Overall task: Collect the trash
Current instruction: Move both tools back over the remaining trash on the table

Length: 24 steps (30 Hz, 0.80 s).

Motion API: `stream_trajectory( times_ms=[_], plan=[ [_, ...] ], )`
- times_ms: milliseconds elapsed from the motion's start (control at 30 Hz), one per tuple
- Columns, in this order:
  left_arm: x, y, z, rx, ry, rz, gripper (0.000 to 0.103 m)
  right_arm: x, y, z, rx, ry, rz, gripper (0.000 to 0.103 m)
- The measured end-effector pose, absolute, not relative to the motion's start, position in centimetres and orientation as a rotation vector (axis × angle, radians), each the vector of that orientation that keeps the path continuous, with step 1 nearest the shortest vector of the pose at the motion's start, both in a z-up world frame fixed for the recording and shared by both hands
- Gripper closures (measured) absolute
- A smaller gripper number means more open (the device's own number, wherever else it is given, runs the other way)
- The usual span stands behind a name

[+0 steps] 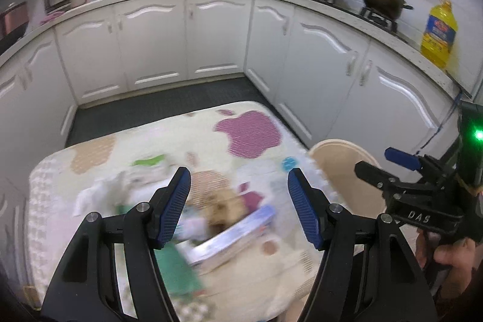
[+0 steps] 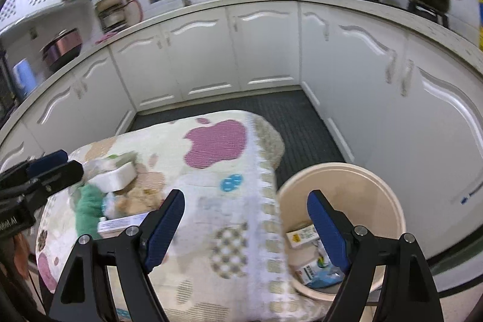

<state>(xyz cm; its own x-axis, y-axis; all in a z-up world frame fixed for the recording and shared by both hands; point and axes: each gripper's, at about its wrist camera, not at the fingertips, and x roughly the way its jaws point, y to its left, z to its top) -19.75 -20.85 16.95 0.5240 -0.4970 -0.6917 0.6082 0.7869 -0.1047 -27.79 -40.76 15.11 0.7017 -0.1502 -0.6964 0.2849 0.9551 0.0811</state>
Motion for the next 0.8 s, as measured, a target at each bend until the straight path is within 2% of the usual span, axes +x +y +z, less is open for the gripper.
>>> stream_trajectory(
  times_ms=[267, 333, 433, 800],
  plan=[
    [-16.4, -11.8, 16.8, 0.097, 0.806, -0.537, 0.037, -24.8, -36.4, 14.8, 0.159, 0.782, -0.127, 0.022],
    [-15.6, -10.1, 16.5, 0.050, 0.829, -0.520, 0.032, -24.1, -35.5, 14.4, 0.155, 0.794, -0.098, 0.022],
    [-14.4, -7.9, 16.0, -0.014, 0.851, -0.497, 0.031, -23.2, -34.5, 13.8, 0.156, 0.814, -0.064, 0.022],
    [-11.8, -9.0, 12.8, -0.083, 0.963, -0.553, 0.031, -17.9, -32.8, 10.6, 0.198, 0.931, 0.071, 0.022]
  ],
)
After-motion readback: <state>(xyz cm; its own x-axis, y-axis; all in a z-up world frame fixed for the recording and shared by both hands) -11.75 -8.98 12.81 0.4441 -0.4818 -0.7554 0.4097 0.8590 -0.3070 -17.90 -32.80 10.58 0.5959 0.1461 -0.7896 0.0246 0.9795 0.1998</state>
